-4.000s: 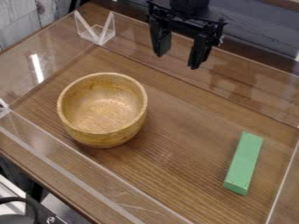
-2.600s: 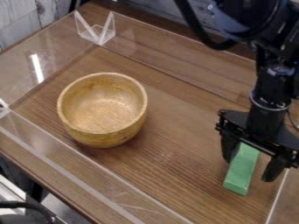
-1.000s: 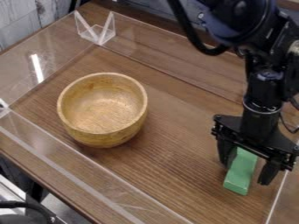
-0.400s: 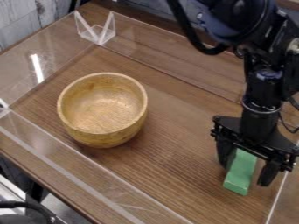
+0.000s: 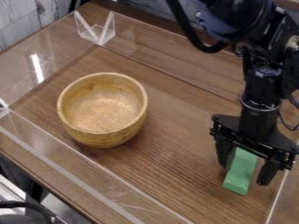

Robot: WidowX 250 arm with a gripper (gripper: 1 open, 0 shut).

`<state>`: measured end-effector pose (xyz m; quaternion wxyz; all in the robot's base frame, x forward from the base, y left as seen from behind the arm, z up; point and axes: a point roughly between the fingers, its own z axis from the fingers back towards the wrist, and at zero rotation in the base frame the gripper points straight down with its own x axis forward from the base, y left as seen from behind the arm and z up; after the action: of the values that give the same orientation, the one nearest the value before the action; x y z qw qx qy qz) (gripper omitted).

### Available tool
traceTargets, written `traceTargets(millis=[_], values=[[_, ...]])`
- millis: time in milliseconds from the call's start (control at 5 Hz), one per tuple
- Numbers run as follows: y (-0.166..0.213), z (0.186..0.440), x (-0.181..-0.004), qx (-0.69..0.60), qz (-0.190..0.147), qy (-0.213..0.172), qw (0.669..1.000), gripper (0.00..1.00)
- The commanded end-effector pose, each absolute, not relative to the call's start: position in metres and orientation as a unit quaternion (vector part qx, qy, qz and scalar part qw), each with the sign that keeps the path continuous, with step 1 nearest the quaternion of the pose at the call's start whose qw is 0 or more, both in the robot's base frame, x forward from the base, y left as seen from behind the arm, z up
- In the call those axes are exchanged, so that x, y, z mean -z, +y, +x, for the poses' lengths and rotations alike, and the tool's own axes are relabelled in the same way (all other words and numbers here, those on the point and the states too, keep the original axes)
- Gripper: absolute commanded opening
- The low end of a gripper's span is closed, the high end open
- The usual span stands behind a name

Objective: Put the green block in the brown bowl

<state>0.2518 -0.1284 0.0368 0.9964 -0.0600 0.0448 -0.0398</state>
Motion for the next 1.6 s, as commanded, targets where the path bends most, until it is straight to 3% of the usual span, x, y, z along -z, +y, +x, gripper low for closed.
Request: traceTargets(millis=[0,800,1000,1400], values=[[-0.13,0.265,-0.056,0.038,-0.077,0.001,0.996,1.0],[-0.126,0.264,-0.037,0.03,-0.08,0.0,0.996,1.0],[-0.125,0.264,-0.035,0.027,-0.081,0.001,0.996,0.0],[-0.121,0.256,-0.054,0.03,-0.081,0.018,0.996,0.0]])
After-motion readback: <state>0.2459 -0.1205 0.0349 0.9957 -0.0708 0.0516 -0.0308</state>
